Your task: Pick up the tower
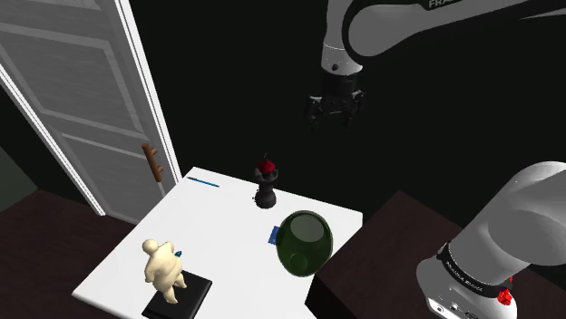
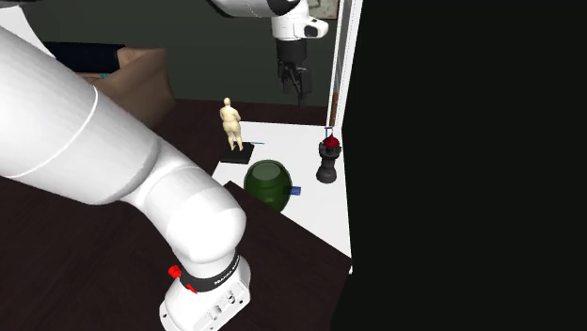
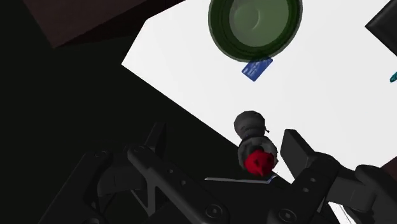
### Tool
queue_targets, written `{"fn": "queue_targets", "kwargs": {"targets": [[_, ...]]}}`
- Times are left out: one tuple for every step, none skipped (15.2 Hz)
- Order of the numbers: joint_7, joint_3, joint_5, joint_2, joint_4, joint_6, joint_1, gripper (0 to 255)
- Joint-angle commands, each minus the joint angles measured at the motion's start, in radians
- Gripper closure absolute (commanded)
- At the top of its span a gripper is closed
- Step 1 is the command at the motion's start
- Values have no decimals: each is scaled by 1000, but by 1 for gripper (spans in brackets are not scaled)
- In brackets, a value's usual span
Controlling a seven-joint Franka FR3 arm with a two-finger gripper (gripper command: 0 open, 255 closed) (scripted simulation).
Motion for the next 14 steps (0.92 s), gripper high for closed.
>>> {"fn": "queue_targets", "kwargs": {"targets": [[67,25,-9,71,17,60,-12,0],[99,36,-18,109,29,87,-19,0],[132,46,-28,147,42,114,-26,0],[165,56,-40,186,56,139,-32,0],[199,64,-54,226,72,162,-38,0],[234,71,-70,266,89,185,-43,0],[268,77,-87,306,108,206,-47,0],[304,81,-106,347,128,225,-51,0],[339,84,-126,388,150,243,-53,0],[374,85,-146,429,173,259,-54,0],[409,84,-167,470,197,274,-53,0],[443,81,-188,510,223,287,-51,0],[476,77,-209,551,250,298,-48,0],[508,71,-228,591,278,309,-43,0]]}}
